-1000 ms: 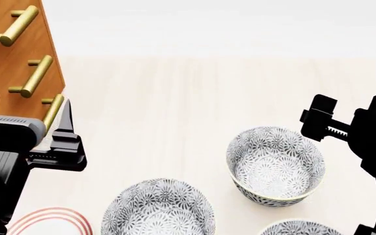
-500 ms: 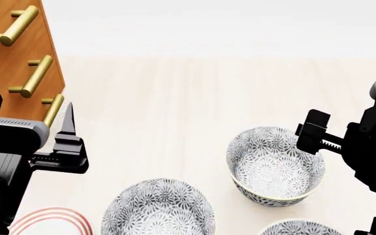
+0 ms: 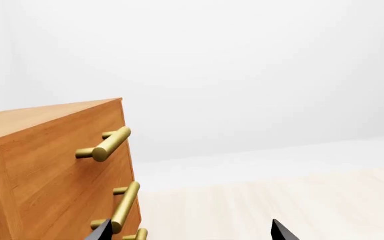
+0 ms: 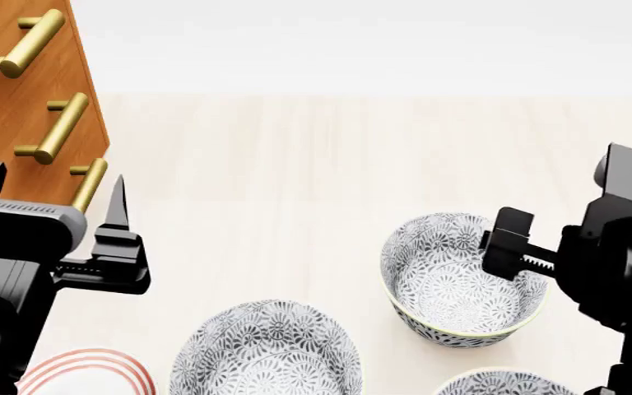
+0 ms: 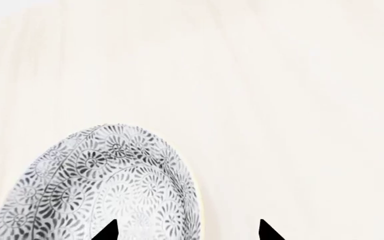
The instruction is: Stack the bowl at the front on the bowl in the middle.
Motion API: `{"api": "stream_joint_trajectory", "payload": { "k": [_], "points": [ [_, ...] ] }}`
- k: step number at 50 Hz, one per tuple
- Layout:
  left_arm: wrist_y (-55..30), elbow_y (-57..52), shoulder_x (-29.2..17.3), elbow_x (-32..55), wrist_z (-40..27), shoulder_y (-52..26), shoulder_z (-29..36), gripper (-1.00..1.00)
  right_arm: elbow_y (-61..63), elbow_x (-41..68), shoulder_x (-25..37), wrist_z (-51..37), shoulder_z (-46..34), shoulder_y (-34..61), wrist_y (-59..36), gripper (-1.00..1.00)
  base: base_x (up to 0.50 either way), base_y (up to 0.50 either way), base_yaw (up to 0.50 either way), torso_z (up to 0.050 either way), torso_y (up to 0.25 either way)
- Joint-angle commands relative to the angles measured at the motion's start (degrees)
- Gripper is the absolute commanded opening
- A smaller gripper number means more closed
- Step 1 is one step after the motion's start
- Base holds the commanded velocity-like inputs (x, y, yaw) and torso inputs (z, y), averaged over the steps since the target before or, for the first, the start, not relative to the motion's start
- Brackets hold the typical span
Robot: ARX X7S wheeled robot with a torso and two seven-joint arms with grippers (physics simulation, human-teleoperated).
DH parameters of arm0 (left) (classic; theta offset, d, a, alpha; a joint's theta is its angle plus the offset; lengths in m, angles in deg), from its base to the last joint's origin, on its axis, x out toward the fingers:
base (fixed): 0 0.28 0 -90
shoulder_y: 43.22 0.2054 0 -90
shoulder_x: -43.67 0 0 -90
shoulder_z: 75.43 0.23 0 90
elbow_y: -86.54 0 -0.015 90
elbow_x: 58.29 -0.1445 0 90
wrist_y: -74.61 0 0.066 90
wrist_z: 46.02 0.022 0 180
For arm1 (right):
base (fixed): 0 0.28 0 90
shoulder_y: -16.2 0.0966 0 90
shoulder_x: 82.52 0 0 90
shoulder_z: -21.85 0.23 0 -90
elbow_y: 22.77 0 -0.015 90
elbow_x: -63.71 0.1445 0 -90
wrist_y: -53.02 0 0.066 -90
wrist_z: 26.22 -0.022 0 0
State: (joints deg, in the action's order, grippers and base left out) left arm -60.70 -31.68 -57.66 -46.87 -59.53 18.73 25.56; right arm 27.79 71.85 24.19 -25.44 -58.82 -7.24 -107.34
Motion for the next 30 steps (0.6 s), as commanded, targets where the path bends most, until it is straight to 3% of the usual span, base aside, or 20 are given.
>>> {"api": "stream_joint_trajectory", "payload": {
  "k": [1, 30],
  "points": [
    [0.5, 0.5, -0.3, 0.1, -0.3, 0.2, 0.3, 1.0, -4.1, -0.2, 0.0, 0.7, -1.2, 0.3, 1.9, 1.0, 0.0, 0.0, 0.0, 0.0, 0.0],
    [0.5, 0.6, -0.8, 0.9, -1.1, -0.1, 1.0, 1.0, -13.4, -0.4, -0.5, 2.4, -3.0, 0.7, 6.9, 1.0, 0.0, 0.0, 0.0, 0.0, 0.0]
  ]
}}
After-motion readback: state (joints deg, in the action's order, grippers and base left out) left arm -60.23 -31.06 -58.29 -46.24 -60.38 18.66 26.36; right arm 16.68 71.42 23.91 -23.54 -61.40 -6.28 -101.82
